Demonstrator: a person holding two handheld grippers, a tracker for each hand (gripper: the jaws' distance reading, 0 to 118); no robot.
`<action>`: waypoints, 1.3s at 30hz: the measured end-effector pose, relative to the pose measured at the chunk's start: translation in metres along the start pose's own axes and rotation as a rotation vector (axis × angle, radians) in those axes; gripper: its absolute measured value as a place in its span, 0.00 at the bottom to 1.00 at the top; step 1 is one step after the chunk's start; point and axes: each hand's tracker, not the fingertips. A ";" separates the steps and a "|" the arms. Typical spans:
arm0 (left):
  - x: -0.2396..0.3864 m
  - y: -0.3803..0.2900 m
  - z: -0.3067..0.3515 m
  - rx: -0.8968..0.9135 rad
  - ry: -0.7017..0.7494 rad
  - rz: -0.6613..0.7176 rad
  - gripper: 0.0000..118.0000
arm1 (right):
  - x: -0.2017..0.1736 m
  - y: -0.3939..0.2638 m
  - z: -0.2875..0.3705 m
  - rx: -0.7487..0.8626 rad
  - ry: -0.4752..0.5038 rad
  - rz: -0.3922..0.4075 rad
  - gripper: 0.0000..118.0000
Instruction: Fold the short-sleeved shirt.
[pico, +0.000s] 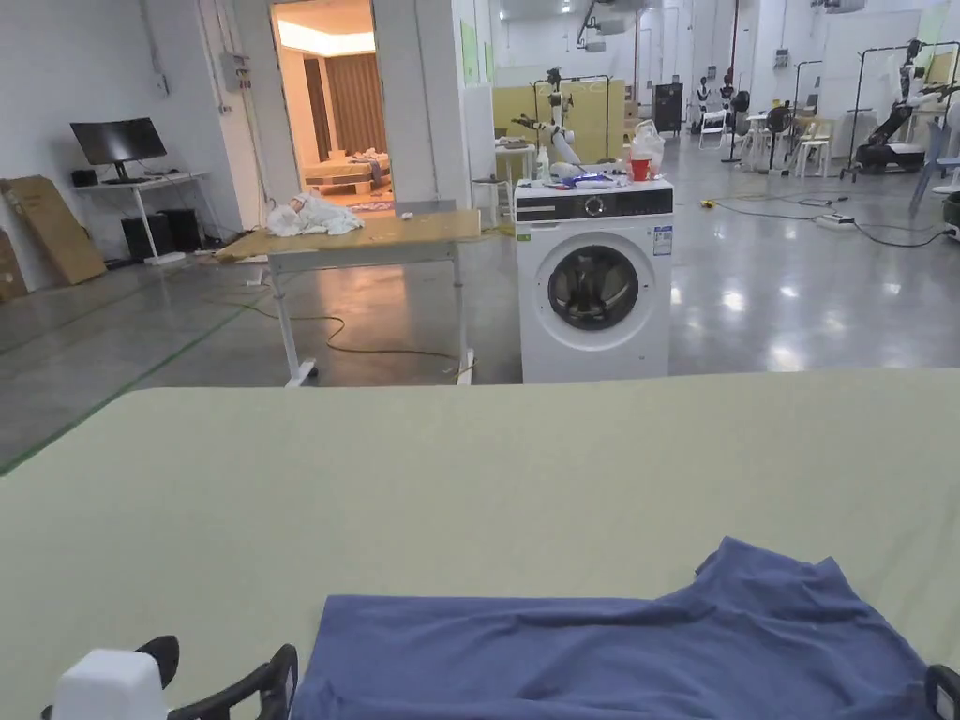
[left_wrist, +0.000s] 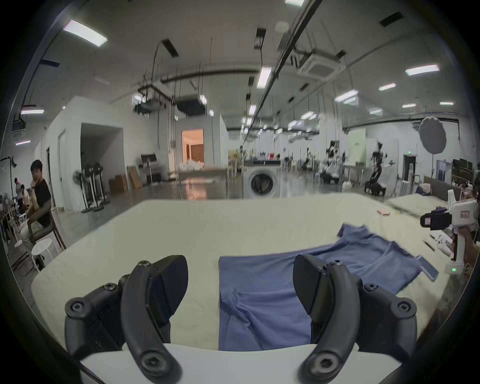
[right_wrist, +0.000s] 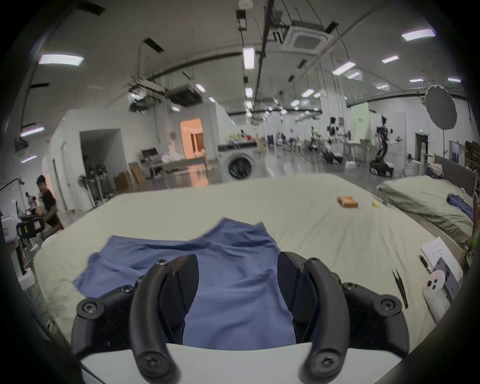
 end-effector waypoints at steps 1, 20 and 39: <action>0.003 0.002 0.013 0.008 0.007 0.006 0.72 | -0.006 -0.001 0.012 0.008 0.006 0.005 0.57; 0.045 -0.001 0.122 0.107 0.021 0.030 0.00 | -0.048 -0.035 0.113 0.105 -0.041 0.123 0.00; -0.028 -0.110 -0.083 -0.448 0.011 0.254 0.58 | -0.040 -0.047 0.112 0.019 -0.029 0.015 0.00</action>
